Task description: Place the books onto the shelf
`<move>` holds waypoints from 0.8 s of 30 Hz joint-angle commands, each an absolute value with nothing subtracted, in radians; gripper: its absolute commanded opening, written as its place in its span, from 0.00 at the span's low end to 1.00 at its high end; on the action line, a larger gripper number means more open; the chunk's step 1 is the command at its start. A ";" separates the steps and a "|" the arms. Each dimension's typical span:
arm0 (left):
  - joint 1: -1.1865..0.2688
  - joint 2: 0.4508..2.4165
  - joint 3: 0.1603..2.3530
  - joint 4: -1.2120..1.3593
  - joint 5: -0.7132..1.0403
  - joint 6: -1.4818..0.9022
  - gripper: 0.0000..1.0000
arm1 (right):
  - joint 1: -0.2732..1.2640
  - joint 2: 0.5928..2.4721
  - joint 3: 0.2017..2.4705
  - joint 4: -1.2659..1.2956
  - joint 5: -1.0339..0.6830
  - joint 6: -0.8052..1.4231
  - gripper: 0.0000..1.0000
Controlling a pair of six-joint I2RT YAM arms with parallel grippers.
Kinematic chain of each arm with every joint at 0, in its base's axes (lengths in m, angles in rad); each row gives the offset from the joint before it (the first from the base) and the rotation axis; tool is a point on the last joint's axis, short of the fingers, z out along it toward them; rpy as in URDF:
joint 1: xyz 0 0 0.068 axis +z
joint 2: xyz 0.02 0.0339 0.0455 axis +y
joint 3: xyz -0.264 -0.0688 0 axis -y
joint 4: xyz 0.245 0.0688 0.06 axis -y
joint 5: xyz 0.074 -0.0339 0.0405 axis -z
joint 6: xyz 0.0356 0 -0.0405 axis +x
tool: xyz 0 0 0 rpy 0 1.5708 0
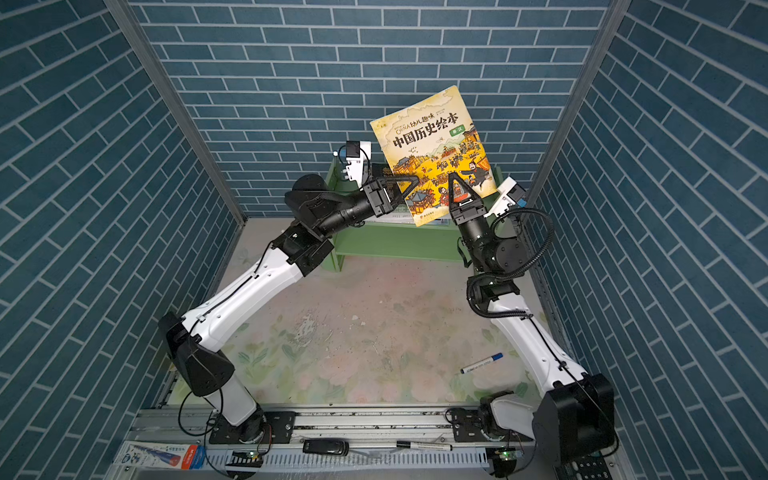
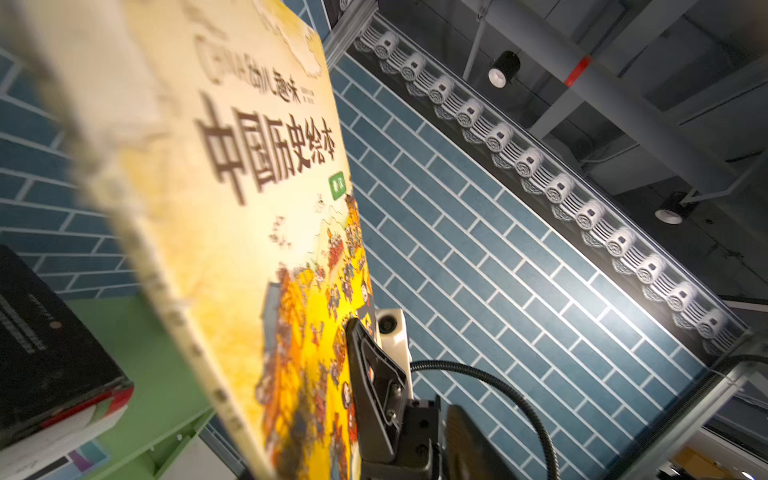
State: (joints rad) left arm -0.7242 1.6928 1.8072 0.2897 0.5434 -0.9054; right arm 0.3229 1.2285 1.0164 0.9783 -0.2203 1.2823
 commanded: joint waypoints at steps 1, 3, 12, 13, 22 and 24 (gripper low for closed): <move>-0.705 1.639 1.806 0.261 0.617 -0.859 0.67 | 0.284 1.188 1.068 0.885 -0.367 1.320 0.06; -0.678 1.629 1.800 0.209 0.636 -0.850 0.72 | 0.259 1.175 1.087 0.820 -0.435 1.316 0.01; -0.501 1.570 1.702 0.084 0.732 -0.864 0.84 | 0.143 1.152 1.202 0.560 -0.761 1.315 0.00; -0.489 1.570 1.702 0.059 0.745 -0.854 0.84 | 0.134 1.164 1.228 0.523 -0.815 1.315 0.00; -0.449 1.594 1.746 -0.003 0.911 -0.813 0.84 | 0.110 1.238 1.322 0.491 -1.050 1.371 0.00; -0.448 1.599 1.753 -0.002 0.935 -0.815 0.84 | 0.107 1.251 1.344 0.485 -1.081 1.370 0.00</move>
State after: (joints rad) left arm -0.4538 1.5883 1.7187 -0.0029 0.8509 -0.8364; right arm 0.1150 1.2404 1.2900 0.4755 -0.9806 1.3319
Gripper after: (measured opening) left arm 0.843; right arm 0.062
